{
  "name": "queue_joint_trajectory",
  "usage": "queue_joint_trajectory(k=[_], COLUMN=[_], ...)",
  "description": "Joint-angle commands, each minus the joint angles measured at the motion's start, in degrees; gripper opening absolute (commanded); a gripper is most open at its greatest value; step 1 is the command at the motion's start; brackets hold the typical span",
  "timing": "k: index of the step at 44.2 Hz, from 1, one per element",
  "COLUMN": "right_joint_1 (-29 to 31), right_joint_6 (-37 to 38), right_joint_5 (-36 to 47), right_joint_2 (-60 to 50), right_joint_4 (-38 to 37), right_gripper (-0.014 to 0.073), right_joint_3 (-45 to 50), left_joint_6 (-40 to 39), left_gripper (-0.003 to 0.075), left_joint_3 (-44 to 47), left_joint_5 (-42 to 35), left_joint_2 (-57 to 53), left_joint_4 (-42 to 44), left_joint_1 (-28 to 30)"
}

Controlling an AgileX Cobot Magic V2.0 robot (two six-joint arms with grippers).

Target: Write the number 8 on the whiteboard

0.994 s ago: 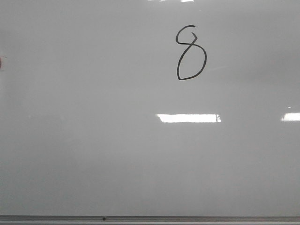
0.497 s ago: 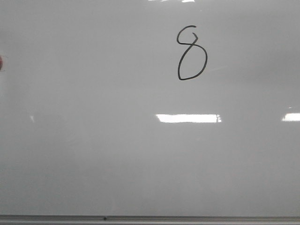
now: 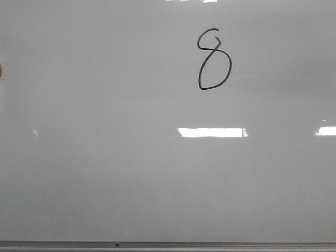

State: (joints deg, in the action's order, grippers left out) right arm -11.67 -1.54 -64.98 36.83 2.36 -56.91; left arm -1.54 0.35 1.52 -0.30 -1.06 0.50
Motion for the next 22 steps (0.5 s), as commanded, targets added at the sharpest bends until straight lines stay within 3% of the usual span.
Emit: queue_joint_trajectory(k=[1, 16, 22], right_joint_1=[0.2, 0.3, 1.7], right_joint_6=[-0.2, -0.4, -1.3], right_joint_5=[3.5, 4.1, 12.5], right_joint_2=[0.1, -1.4, -6.5], right_joint_4=[-0.5, -0.8, -2.4], right_gripper=[-0.0116, -0.0116, -0.0116], right_joint_3=[-1.3, -0.1, 7.0], left_joint_6=[-0.3, -0.3, -0.3], left_gripper=[-0.0019, -0.0019, -0.0019], left_joint_3=[0.1, 0.1, 0.1], left_joint_5=[-5.2, -5.2, -5.2], left_joint_2=[-1.2, -1.2, -1.2], left_joint_4=[-0.4, -0.4, -0.4], left_joint_1=[-0.4, -0.3, -0.3])
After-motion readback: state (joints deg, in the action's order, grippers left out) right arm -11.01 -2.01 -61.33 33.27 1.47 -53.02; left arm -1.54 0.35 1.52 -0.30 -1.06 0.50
